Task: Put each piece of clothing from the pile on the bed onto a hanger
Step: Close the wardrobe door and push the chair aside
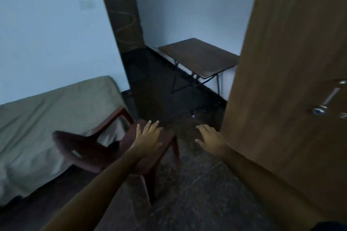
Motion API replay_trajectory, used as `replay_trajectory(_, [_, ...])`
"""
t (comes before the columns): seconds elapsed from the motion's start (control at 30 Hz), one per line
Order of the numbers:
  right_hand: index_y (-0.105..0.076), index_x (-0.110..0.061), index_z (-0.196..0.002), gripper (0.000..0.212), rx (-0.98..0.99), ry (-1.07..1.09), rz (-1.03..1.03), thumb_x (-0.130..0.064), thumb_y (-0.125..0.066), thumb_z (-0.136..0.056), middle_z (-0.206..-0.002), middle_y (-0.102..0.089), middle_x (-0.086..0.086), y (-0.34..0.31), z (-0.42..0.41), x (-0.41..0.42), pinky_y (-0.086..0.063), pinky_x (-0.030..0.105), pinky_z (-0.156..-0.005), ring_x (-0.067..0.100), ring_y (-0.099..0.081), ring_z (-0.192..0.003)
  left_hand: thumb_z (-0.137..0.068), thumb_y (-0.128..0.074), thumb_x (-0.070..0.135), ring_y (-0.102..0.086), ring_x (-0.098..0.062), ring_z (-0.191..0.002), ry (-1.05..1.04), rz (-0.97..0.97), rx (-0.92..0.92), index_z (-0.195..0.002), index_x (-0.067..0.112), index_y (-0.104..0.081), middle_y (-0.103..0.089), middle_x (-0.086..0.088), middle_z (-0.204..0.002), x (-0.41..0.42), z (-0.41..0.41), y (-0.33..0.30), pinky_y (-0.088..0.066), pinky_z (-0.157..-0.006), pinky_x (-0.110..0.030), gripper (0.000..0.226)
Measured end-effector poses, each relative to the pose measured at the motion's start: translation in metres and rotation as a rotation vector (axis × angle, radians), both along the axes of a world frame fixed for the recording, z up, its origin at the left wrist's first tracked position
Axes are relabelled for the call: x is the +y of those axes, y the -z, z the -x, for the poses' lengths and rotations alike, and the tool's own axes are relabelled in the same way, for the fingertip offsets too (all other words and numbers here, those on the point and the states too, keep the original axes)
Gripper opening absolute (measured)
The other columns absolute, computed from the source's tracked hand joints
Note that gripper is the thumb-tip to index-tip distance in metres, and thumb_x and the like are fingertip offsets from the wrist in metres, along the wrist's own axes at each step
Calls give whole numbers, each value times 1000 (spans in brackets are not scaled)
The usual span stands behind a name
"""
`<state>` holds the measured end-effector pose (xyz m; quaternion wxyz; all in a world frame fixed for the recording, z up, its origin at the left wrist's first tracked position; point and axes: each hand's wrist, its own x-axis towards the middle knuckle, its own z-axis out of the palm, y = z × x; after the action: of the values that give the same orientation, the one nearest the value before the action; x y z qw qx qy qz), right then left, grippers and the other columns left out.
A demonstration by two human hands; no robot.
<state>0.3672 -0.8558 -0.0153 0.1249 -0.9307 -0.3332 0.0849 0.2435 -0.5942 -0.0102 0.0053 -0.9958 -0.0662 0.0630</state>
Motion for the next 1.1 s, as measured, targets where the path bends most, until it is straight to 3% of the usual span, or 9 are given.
replay_trajectory(0.27, [-37, -19, -151, 63, 64, -232, -88, -43, -58, -96, -153, -39, 0, 29, 97, 177, -39, 40, -108, 24, -44, -136, -98, -50, 46, -6, -24, -154, -152, -118, 78, -152, 27, -32, -15, 1, -165, 199, 124, -1, -10, -117, -66, 61])
replay_trajectory(0.5, [-42, -20, -147, 62, 135, -266, -130, -52, -55, -96, -147, -46, -1, 53, 171, 338, -40, 39, -109, 21, -45, -136, -96, -53, 43, -17, -25, -153, -93, -71, 138, -147, 25, -43, -27, 1, -163, 349, 196, 18, -16, -115, -65, 54])
replay_trajectory(0.63, [-40, -18, -149, 70, 301, -241, -112, -63, -48, -96, -147, -46, 4, 48, 213, 410, -39, 42, -108, 24, -43, -136, -100, -48, 41, -11, -20, -154, -43, -66, 245, -150, 27, -36, -22, 5, -164, 416, 213, 28, -14, -118, -64, 53])
replay_trajectory(0.77, [-35, -14, -149, 84, 320, -223, 22, -67, -57, -87, -143, -48, 7, 65, 245, 456, -42, 43, -104, 29, -48, -131, -95, -57, 30, -8, -18, -154, 36, -73, 320, -154, 29, -27, -17, 6, -165, 461, 206, 40, -9, -121, -62, 66])
replay_trajectory(0.93, [-44, -18, -131, 43, 227, -159, 138, -37, -56, -94, -126, -58, 3, 96, 249, 475, -50, 44, -90, 28, -60, -117, -95, -52, 22, -18, -22, -153, 141, -89, 320, -155, 27, -27, -24, 1, -164, 481, 182, 65, -18, -121, -53, 66])
replay_trajectory(1.03, [-51, -20, -119, 30, 171, -186, 158, -29, -57, -91, -113, -66, 2, 97, 241, 478, -54, 44, -80, 26, -67, -104, -82, -66, 25, -56, -22, -130, 385, -212, 266, -132, 27, -59, -62, 2, -133, 503, 161, 87, -35, -110, -59, 51])
replay_trajectory(1.1, [-52, -20, -117, 29, 156, -206, 178, -28, -57, -89, -108, -67, 1, 100, 237, 480, -55, 43, -76, 25, -69, -98, -79, -65, 26, -63, -19, -118, 499, -236, 308, -122, 27, -62, -66, 4, -120, 513, 143, 95, -32, -112, -59, 43])
